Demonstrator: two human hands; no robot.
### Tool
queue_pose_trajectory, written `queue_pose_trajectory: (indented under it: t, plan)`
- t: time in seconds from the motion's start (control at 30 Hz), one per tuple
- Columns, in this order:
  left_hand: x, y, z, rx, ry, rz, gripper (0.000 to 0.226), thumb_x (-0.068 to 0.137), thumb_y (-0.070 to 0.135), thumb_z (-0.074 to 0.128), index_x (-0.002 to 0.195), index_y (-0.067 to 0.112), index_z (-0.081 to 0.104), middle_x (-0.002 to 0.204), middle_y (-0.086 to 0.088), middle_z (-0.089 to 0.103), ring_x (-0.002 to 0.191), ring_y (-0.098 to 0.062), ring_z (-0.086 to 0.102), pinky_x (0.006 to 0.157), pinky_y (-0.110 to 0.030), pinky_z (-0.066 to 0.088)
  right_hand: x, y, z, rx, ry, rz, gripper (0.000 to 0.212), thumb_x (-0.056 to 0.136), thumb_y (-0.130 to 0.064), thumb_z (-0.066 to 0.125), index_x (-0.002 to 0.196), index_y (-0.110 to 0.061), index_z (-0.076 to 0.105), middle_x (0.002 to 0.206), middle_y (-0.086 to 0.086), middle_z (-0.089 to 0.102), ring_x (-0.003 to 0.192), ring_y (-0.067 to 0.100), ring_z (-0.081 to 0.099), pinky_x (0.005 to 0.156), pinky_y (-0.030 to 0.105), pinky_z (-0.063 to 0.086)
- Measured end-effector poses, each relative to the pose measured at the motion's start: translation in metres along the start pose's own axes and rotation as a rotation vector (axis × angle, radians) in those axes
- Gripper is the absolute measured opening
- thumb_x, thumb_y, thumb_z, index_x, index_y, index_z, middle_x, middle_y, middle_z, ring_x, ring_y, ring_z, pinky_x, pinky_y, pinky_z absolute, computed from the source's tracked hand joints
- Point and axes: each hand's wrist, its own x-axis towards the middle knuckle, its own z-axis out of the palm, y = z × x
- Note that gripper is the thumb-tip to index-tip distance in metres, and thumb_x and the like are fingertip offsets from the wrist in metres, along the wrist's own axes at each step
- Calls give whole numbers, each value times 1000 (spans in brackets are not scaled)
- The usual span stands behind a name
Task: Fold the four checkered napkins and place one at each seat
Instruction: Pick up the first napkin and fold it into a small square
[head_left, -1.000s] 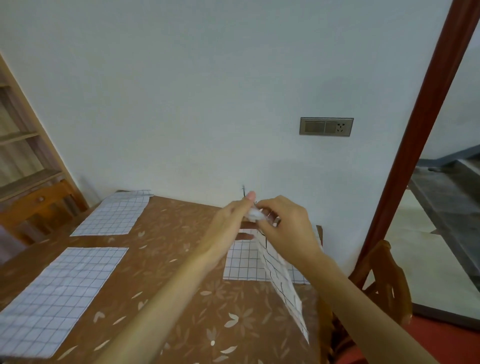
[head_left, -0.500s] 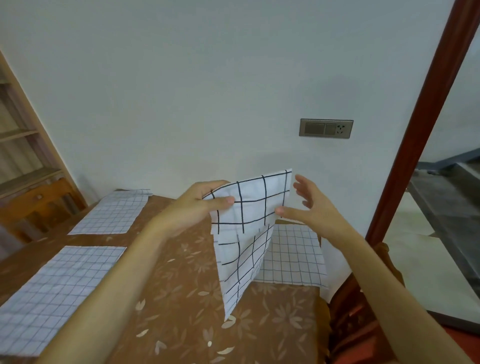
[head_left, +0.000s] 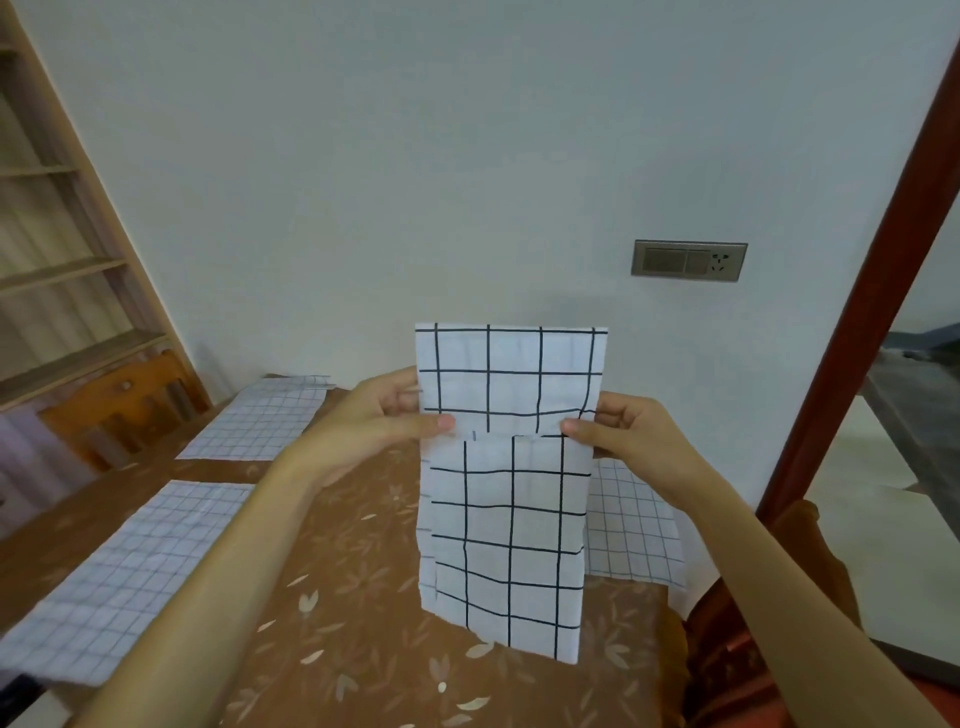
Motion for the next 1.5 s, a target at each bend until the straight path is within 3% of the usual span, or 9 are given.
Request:
queue_pose_trajectory:
  t: [0.17, 0.3, 0.33, 0.43, 0.6, 1.03, 1.2, 1.4, 1.5]
  plan:
    - [-2, -23, 12, 161, 57, -34, 21, 91, 20, 74, 109, 31, 77, 89, 5, 79, 76, -25, 72, 72, -42, 60, -2, -9, 2, -148, 50, -35, 24, 88, -22, 75, 65, -24, 67, 50, 4, 45, 49, 13, 45, 61, 19, 52]
    - [4, -20, 17, 168, 154, 56, 16, 93, 6, 67, 85, 18, 72, 39, 3, 56, 34, 2, 42, 41, -8, 34, -7, -17, 0, -207, 31, -103, 11, 86, -21, 78, 97, -24, 75, 56, 15, 39, 55, 19, 45, 69, 29, 60]
    - [4, -18, 19, 173, 150, 69, 15, 94, -2, 64, 84, 10, 66, 71, -10, 58, 35, 7, 47, 45, -4, 35, -8, -18, -2, -194, 19, -117, 17, 85, -17, 79, 101, -25, 76, 56, 15, 43, 56, 21, 46, 68, 28, 60]
    - [7, -19, 15, 137, 201, 43, 27, 95, -3, 63, 68, 1, 64, 43, 20, 58, 39, 8, 53, 49, -3, 37, -12, -26, -6, -158, -5, -160, 22, 82, -5, 79, 102, -15, 78, 84, 9, 78, 78, 30, 73, 75, 30, 62]
    - [9, -18, 0, 187, 199, 77, 49, 92, -8, 64, 123, 29, 69, 100, 2, 79, 89, -12, 73, 81, -24, 59, -14, -39, -5, -85, 75, -250, 34, 90, 15, 60, 89, -14, 78, 89, -3, 80, 79, 14, 75, 70, 18, 59]
    - [4, -18, -1, 55, 116, 30, 36, 92, -6, 66, 114, 21, 73, 105, -11, 79, 100, -28, 76, 92, -39, 60, -13, -40, -8, -103, 14, -254, 43, 95, 10, 55, 84, -22, 82, 94, 23, 76, 80, 27, 75, 72, 30, 63]
    - [-1, -12, -5, 16, 24, -39, 30, 100, 3, 58, 121, 19, 72, 112, -14, 77, 104, -31, 74, 85, -34, 62, -20, -53, -6, -272, -74, -196, 57, 92, 21, 34, 89, -13, 79, 70, 37, 61, 35, 4, 35, 49, 1, 40]
    - [-7, -15, 1, -213, 89, -105, 33, 106, 8, 44, 122, 15, 72, 111, -8, 77, 89, -14, 73, 63, -21, 57, -18, -51, -7, -196, -114, -209, 35, 95, -10, 45, 102, -14, 79, 104, -5, 78, 99, 8, 70, 79, 15, 51]
    - [-6, -14, 3, -259, 152, -131, 39, 106, 5, 38, 122, 14, 72, 102, -11, 75, 77, -12, 71, 56, -20, 55, -18, -50, 0, -174, -70, -185, 16, 95, -17, 67, 104, -22, 78, 89, 0, 75, 77, 5, 67, 69, 12, 50]
